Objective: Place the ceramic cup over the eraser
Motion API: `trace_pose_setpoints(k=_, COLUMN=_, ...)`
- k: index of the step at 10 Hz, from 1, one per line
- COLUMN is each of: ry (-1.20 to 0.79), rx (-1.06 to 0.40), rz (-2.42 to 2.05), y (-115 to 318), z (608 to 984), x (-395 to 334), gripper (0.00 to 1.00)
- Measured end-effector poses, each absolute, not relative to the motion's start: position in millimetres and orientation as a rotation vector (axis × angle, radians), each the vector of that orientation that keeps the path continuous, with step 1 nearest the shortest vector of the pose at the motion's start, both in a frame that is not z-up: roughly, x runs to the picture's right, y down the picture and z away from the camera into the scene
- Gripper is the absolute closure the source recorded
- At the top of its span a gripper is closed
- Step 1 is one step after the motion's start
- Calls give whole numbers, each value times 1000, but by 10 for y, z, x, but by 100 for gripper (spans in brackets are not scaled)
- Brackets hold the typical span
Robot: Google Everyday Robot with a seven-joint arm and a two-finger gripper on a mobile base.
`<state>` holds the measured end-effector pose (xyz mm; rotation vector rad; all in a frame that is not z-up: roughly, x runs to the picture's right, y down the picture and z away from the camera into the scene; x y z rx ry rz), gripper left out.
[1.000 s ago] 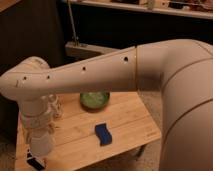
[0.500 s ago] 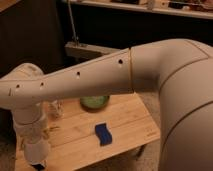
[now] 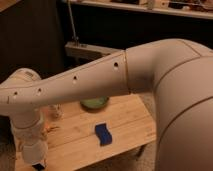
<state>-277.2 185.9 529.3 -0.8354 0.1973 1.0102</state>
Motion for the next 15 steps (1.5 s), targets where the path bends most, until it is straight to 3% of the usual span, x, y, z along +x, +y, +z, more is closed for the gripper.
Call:
trace_pose_setpoints(k=4, ry=215, rx=-827, rz=997, y=2018, z=5445, x=-2890, gripper=97)
trace_pose_setpoints(k=8, ry=223, rx=-864, rz=996, y=2225, z=5683, x=-2974, gripper=61)
trace_pose_setpoints(k=10, ry=213, rx=-913, rz=989, y=2336, z=5809, x=-3079, gripper=37)
trace_pose_setpoints(k=12, ry=214, rx=-943, rz=986, y=2406, z=5905, x=-3141, gripper=22)
trace_pose_setpoints(k=15, ry=237, rx=-972, rz=1015, y=2474, z=6096, x=-3119, gripper=20)
